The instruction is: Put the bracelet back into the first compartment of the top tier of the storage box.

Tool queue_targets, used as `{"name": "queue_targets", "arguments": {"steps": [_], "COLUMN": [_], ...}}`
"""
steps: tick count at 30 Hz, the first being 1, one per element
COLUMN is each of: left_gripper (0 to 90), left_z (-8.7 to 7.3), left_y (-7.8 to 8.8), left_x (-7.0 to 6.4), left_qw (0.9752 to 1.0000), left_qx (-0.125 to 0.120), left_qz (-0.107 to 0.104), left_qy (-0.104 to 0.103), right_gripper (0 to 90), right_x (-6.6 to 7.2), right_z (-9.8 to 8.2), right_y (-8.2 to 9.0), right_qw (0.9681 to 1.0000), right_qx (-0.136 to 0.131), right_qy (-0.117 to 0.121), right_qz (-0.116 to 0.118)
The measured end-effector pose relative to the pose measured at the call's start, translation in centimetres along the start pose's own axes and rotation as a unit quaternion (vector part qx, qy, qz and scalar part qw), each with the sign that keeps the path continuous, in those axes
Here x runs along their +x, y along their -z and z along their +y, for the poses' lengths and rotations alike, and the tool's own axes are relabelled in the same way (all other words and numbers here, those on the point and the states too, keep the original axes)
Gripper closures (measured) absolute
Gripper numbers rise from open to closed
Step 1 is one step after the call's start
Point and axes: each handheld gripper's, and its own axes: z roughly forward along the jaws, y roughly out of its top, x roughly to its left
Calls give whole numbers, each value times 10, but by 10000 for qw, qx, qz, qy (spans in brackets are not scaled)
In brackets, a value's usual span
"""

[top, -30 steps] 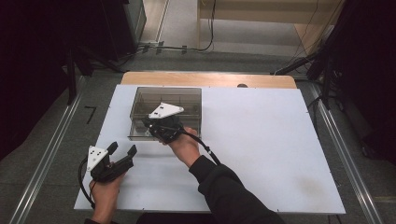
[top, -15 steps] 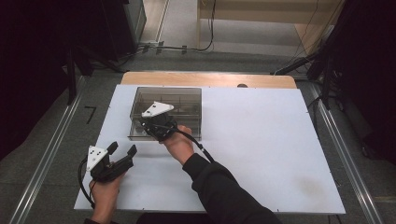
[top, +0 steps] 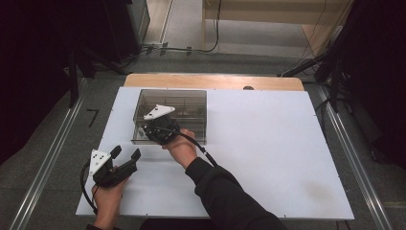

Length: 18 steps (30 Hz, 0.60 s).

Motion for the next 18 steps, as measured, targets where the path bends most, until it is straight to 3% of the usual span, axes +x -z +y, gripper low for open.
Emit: {"name": "queue_targets", "arguments": {"steps": [8,18], "left_gripper": [245,245], "left_z": [0,0], "left_y": [0,0], "left_x": [0,0], "left_qw": [10000,10000], "left_qx": [11,43], "left_qz": [-1,-8], "left_qy": [-14,-39], "right_gripper": [587,495], "right_x": [0,2], "right_z": [1,-1], "right_y": [3,8], "right_qw": [9999,9998], "right_qx": [5,16], "right_qy": [-102,-82], "right_qz": [77,155]}}
